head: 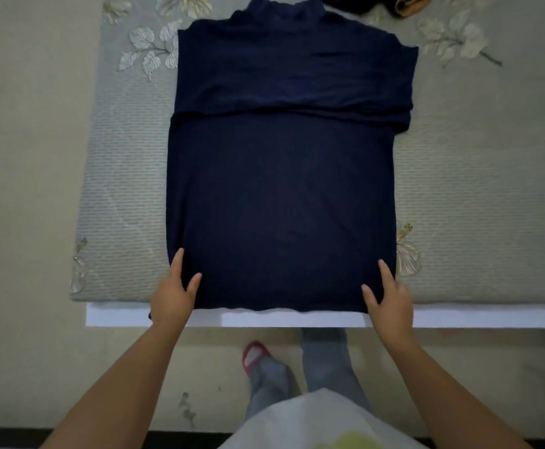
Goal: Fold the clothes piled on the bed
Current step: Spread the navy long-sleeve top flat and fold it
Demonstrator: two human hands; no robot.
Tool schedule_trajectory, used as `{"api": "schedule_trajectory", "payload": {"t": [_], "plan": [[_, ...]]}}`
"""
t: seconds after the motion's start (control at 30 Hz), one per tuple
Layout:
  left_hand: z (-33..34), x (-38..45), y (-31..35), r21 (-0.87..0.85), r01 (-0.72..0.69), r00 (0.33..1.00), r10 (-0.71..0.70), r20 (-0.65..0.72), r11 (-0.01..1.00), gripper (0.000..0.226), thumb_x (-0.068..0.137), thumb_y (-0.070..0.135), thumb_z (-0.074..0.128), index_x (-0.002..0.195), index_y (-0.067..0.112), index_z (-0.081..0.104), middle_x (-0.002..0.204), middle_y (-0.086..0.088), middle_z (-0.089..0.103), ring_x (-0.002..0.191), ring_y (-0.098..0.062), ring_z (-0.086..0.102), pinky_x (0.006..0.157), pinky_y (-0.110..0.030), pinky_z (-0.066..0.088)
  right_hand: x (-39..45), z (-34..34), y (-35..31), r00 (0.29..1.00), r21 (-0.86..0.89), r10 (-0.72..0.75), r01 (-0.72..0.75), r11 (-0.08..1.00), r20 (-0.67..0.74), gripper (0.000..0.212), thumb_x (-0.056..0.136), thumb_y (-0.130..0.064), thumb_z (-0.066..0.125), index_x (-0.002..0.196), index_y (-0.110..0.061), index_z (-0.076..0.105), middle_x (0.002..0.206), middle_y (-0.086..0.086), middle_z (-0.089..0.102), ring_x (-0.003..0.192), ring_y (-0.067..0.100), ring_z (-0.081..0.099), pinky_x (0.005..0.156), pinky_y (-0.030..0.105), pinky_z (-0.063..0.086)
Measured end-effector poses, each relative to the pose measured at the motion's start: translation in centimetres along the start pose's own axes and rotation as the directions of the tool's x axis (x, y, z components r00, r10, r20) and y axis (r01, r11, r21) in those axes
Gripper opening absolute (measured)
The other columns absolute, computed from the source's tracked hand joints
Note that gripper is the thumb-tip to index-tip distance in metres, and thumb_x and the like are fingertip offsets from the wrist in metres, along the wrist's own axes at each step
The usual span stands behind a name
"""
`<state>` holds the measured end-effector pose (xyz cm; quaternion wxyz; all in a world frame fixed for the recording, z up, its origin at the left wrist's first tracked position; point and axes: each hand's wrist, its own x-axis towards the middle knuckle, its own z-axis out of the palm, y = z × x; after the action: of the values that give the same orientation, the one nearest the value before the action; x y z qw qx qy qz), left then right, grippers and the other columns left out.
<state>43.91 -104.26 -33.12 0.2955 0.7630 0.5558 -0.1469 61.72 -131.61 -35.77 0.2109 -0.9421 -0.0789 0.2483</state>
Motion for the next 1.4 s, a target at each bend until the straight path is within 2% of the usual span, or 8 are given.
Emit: {"api": "schedule_trajectory", "payload": {"t": [0.13,0.37,0.6,0.8,0.97,1.1,1.27,1.4], "plan": [[0.0,-1.6,-2.3,-0.013,-0.018,0.994,0.016,-0.109,1.0,0.05,0.098,0.025,0.039,0.145,0.019,0.025,0.124,-0.019,0.056,0.101,-0.038,0.056,0.073,-0.037,0.039,-2.2,0.5,-0.5,0.998,0.271,0.062,-0.057,0.961,-0.008,0.063,0.092,-0.016,0.053,0.145,-0.015,0.02,0.146,0.009,0.034,0.131,0.027,0.035,0.103,0.033,0.031],[-1.4,-4.5,-6.2,-0.024,-0.128,0.989,0.126,-0.073,0.992,0.051,0.097,0.025,0.042,0.145,0.021,0.025,0.113,-0.02,0.06,0.096,-0.036,0.057,0.072,-0.036,0.04,-5.9,1.1,-1.0,0.998,0.131,0.008,0.002,0.991,-0.069,0.048,0.095,-0.003,0.041,0.14,-0.014,0.034,0.108,0.028,0.047,0.096,0.039,0.049,0.085,0.036,0.039],[-2.2,-4.4,-6.9,-0.047,-0.201,0.976,0.196,-0.09,0.978,0.053,0.096,0.027,0.043,0.145,0.025,0.023,0.112,-0.02,0.061,0.094,-0.037,0.058,0.071,-0.036,0.04,-5.1,-0.7,-1.2,0.93,0.392,0.345,-0.272,0.879,-0.126,0.06,0.087,0.012,0.029,0.14,-0.015,0.037,0.134,0.017,0.048,0.12,0.032,0.046,0.099,0.033,0.037],[-3.3,-5.5,-6.8,-0.031,-0.238,0.97,0.235,-0.068,0.971,0.057,0.095,0.03,0.044,0.146,0.026,0.019,0.118,-0.022,0.058,0.098,-0.039,0.057,0.076,-0.04,0.043,-8.1,-3.0,-0.8,0.996,0.047,0.03,-0.026,0.999,-0.081,0.061,0.093,-0.034,0.049,0.146,-0.024,0.021,0.12,0.018,0.057,0.108,0.034,0.053,0.085,0.037,0.042],[-4.5,-6.4,-8.0,0.066,-0.24,0.97,0.241,-0.014,0.969,0.06,0.094,0.035,0.045,0.146,0.03,0.015,0.108,-0.021,0.06,0.092,-0.036,0.057,0.069,-0.036,0.04,-9.7,-4.3,0.4,0.997,-0.348,0.057,-0.039,0.937,0.043,0.059,0.092,-0.048,0.04,0.145,-0.031,0.02,0.107,0.014,0.055,0.096,0.028,0.055,0.066,0.03,0.039],[-5.4,-8.1,-10.4,0.021,-0.226,0.974,0.225,0.018,0.974,0.061,0.093,0.034,0.048,0.146,0.029,0.017,0.12,-0.017,0.058,0.101,-0.036,0.056,0.077,-0.038,0.042,-12.5,-4.9,1.3,0.993,-0.465,0.094,-0.052,0.884,0.067,0.058,0.093,-0.049,0.037,0.145,-0.03,0.02,0.104,0.012,0.063,0.09,0.028,0.06,0.063,0.029,0.041],[-6.1,-8.9,-10.1,-0.169,-0.235,0.967,0.249,0.061,0.957,0.066,0.091,0.028,0.054,0.146,0.025,0.018,0.14,-0.008,0.045,0.122,-0.03,0.046,0.098,-0.036,0.037,-12.9,-5.8,0.4,0.99,-0.093,0.111,-0.103,0.99,0.091,0.061,0.09,-0.04,0.052,0.144,-0.025,0.027,0.127,0.015,0.056,0.111,0.032,0.054,0.086,0.037,0.044],[-7.3,-6.9,-4.7,-0.499,-0.147,0.986,0.167,-0.004,0.854,0.068,0.091,0.024,0.055,0.146,0.026,0.016,0.148,-0.005,0.032,0.131,-0.024,0.037,0.103,-0.031,0.033,-7.8,-8.0,-4.1,0.988,0.323,0.151,-0.133,0.937,-0.033,0.065,0.089,-0.033,0.057,0.145,-0.017,0.026,0.146,0.01,0.036,0.131,0.027,0.038,0.106,0.037,0.032]]}}
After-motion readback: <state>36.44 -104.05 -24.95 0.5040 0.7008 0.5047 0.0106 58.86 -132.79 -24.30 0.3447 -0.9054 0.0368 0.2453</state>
